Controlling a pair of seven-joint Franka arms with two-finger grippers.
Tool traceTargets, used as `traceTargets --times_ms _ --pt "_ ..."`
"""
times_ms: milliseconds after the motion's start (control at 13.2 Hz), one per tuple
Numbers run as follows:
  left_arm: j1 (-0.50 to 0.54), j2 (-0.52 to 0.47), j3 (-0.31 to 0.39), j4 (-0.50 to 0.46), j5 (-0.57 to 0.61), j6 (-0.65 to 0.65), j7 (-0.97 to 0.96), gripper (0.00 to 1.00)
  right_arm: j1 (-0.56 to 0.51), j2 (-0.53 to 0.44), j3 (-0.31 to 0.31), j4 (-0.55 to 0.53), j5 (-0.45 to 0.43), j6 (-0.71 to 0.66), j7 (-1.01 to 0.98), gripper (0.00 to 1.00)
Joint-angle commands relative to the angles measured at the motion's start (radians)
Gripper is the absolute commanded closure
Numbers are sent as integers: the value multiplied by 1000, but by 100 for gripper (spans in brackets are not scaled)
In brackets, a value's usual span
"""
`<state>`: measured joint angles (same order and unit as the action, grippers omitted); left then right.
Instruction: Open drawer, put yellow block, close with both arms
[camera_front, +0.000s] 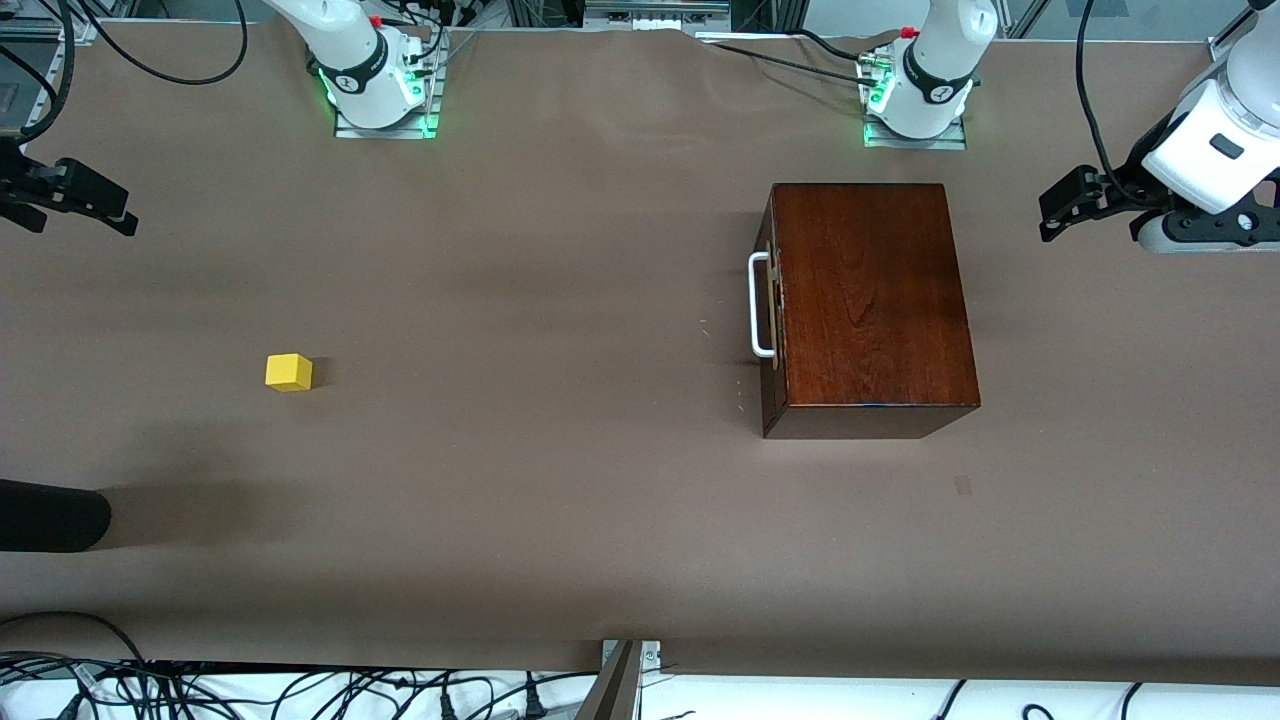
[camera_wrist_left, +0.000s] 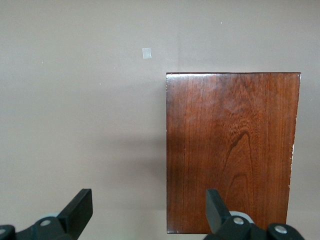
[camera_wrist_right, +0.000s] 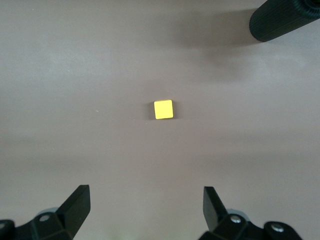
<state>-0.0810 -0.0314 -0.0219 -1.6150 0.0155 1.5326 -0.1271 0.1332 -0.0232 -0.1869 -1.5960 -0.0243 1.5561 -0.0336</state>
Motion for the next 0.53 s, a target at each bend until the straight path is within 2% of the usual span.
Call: traceTargets --times_ms 0,151,453 --pt "3 -18 -10 -19 23 15 6 0 -4 3 7 21 -3 -25 6 0" --pt "-11 -16 -13 -19 23 14 4 0 -4 2 7 21 -3 -25 6 0" --pt "-14 10 -98 -14 23 18 -3 0 -4 3 6 21 -3 -25 4 0"
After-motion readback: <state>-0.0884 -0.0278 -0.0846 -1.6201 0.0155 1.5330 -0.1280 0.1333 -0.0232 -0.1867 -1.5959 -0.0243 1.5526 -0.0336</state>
